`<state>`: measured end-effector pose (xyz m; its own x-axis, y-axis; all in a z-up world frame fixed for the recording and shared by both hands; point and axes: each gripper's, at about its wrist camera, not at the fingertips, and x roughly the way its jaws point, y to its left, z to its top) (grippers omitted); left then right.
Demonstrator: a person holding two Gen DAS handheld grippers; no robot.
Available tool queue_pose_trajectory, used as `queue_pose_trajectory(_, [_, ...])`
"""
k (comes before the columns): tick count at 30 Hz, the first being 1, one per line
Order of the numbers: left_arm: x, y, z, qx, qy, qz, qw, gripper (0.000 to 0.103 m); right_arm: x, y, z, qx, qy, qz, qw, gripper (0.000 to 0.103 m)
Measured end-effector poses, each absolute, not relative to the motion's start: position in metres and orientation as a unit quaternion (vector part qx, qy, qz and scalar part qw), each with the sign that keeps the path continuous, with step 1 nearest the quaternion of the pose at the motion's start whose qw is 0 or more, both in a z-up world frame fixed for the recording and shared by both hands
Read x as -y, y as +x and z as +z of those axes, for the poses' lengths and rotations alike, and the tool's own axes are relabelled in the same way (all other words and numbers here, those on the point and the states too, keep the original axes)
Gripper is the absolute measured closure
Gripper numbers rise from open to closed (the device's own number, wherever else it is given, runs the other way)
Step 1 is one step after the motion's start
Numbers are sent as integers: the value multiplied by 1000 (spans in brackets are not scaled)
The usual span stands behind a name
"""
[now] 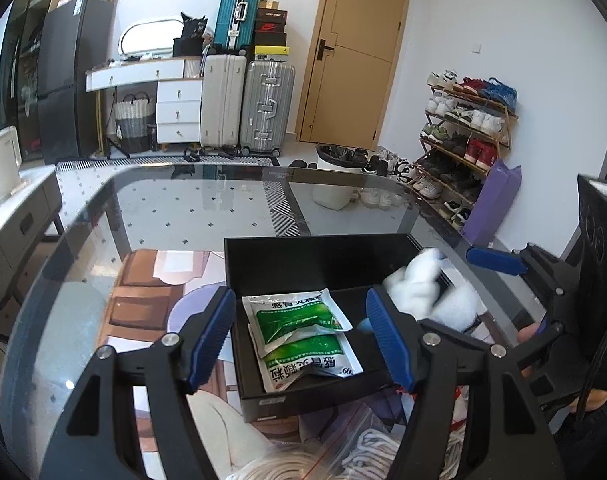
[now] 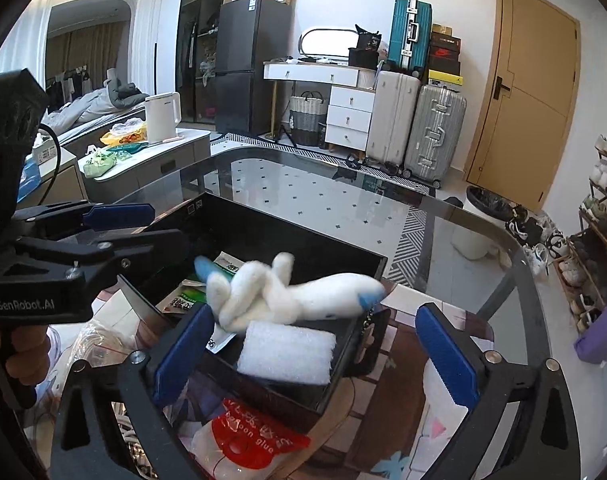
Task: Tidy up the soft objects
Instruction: 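Lower the plush toy into the box and open right tool while left tool releases the packet, then reach right tool to the white cable bundle and close on it while left tool approaches the adidas bag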
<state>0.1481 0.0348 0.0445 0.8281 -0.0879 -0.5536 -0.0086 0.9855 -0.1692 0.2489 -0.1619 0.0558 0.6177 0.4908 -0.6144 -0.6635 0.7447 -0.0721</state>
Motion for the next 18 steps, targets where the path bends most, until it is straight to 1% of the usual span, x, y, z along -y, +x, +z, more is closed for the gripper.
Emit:
queue_pose_trajectory(1, [-32,146,45,-291,-75,-19,954,30,163,247,57,-292,-147,324,888,1])
queue_pose_trajectory(2, [-30,143,46,-289,-68,-18,955,24,165,245,57,-290,-146,322,889,1])
queue_pose_trajectory(4, [-27,137,48,-285,-58,-20,957,20,169,239,60,-291,-140,319,891,1])
queue_pose_trajectory(5, [-25,133,49,-283,-49,-20,958,16,173,236,61,-292,-135,319,892,1])
queue_pose_trajectory(6, [-23,129,51,-281,-44,-19,959,10,175,234,63,-292,-130,320,892,1])
queue_pose_trajectory(8, [-22,124,53,-273,-41,-16,961,2,182,228,66,-301,-120,321,890,1])
queue_pose_trajectory(9, [-21,121,55,-270,-41,-16,962,0,186,225,66,-304,-116,320,890,1])
queue_pose_trajectory(18, [-15,102,53,-271,-39,-14,962,0,221,198,67,-330,-52,315,888,1])
